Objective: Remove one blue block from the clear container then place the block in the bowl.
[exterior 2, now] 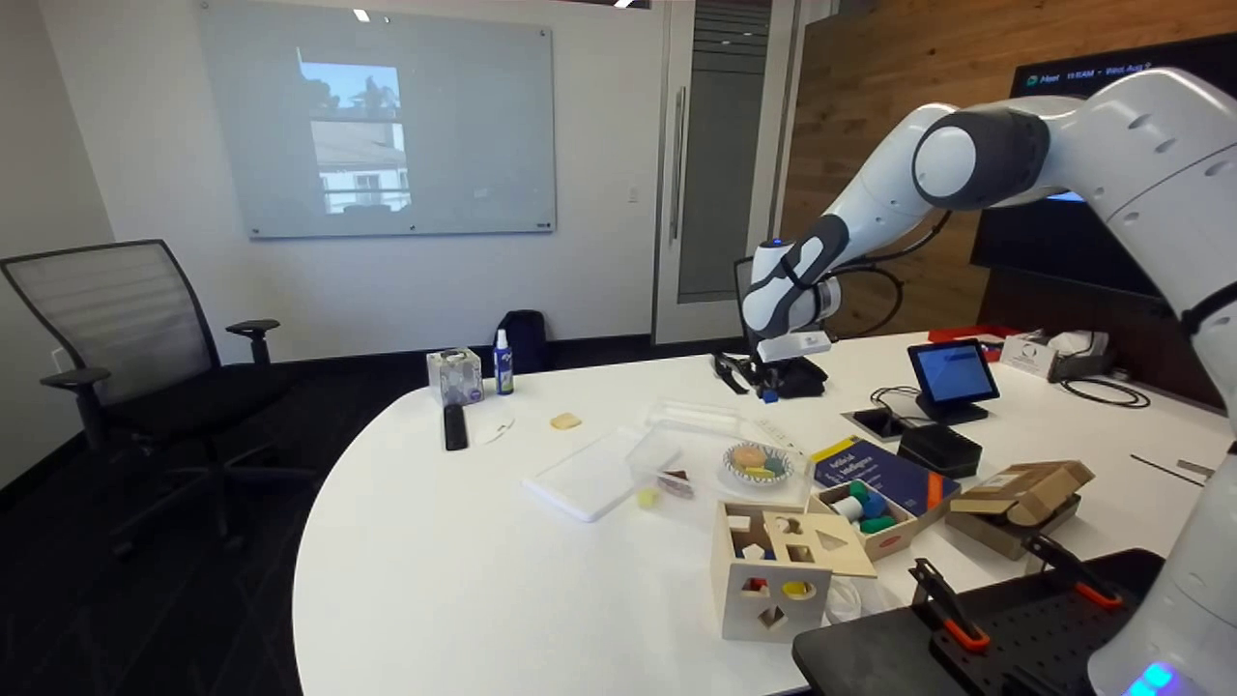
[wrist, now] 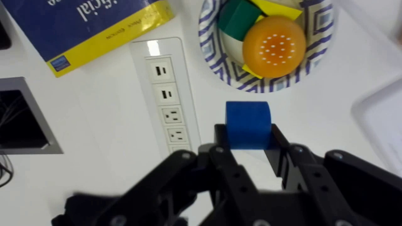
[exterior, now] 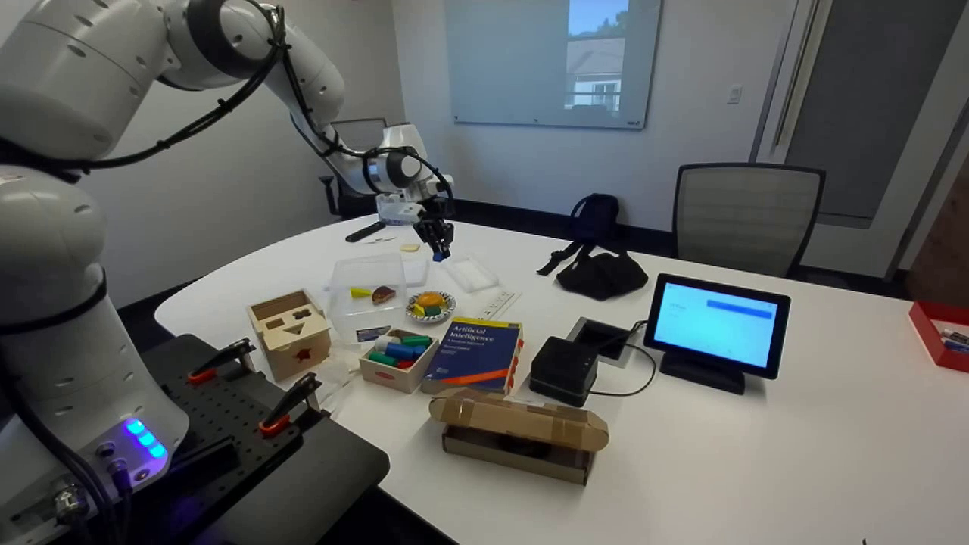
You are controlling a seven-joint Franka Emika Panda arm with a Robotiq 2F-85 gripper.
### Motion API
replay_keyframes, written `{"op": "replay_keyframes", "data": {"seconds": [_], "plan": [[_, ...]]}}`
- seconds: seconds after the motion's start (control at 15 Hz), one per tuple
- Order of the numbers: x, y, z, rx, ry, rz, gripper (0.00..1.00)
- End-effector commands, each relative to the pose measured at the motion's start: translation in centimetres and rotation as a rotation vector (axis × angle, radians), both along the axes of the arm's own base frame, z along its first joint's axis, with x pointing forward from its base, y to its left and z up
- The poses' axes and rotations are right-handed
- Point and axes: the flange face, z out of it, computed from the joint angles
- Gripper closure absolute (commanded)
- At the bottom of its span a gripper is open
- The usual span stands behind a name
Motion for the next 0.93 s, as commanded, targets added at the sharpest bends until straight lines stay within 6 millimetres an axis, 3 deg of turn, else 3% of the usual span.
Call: {"op": "replay_keyframes", "data": {"seconds": [0.0, 0.47, 0.73, 0.8, 0.87], "plan": [[0.4, -1.4, -2.4, -0.029, 0.008, -0.07, 0.92], [-0.3, -0.4, -8.4, -0.069, 0.072, -0.075, 0.92], [0.1, -0.4, -10.2, -0.081, 0.073, -0.099, 0.92], [0.2, -0.5, -10.2, -0.082, 0.073, -0.104, 0.42], [0.4, -0.6, -10.2, -0.088, 0.066, -0.106, 0.41]]}}
